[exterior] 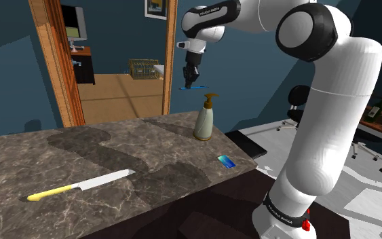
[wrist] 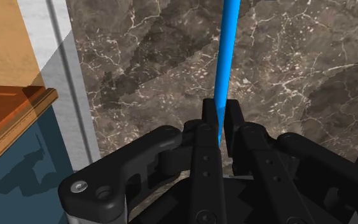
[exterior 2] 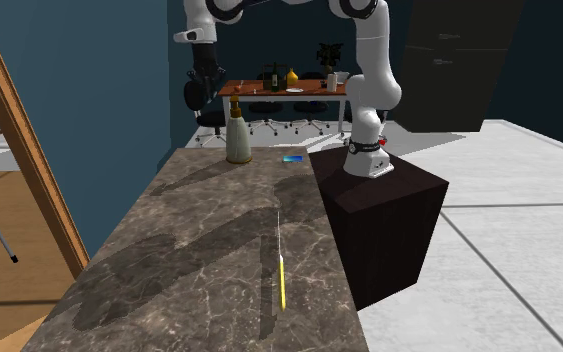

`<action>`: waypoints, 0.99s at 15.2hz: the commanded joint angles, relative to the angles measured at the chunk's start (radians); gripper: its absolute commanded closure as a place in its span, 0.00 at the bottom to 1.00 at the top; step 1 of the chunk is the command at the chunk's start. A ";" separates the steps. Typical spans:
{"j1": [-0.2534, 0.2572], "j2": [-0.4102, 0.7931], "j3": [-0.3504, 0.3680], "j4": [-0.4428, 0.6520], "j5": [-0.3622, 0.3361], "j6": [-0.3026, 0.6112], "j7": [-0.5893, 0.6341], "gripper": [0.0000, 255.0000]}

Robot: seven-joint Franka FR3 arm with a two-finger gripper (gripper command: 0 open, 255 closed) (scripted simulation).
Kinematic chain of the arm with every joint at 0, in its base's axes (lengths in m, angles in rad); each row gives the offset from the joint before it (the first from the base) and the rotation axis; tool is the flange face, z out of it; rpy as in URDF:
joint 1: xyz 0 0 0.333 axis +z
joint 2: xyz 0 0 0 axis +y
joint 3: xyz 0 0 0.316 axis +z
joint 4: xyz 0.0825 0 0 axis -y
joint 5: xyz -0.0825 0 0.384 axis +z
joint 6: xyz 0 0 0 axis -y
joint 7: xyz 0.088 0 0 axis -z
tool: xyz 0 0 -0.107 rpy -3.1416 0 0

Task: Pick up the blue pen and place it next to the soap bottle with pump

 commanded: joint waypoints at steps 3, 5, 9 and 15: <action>0.000 0.004 0.001 -0.048 0.003 0.052 -0.007 1.00; 0.001 0.008 0.001 -0.070 0.006 0.078 -0.010 1.00; 0.001 0.020 0.002 -0.109 0.011 0.128 -0.018 1.00; 0.000 0.043 0.005 -0.161 0.023 0.201 -0.030 1.00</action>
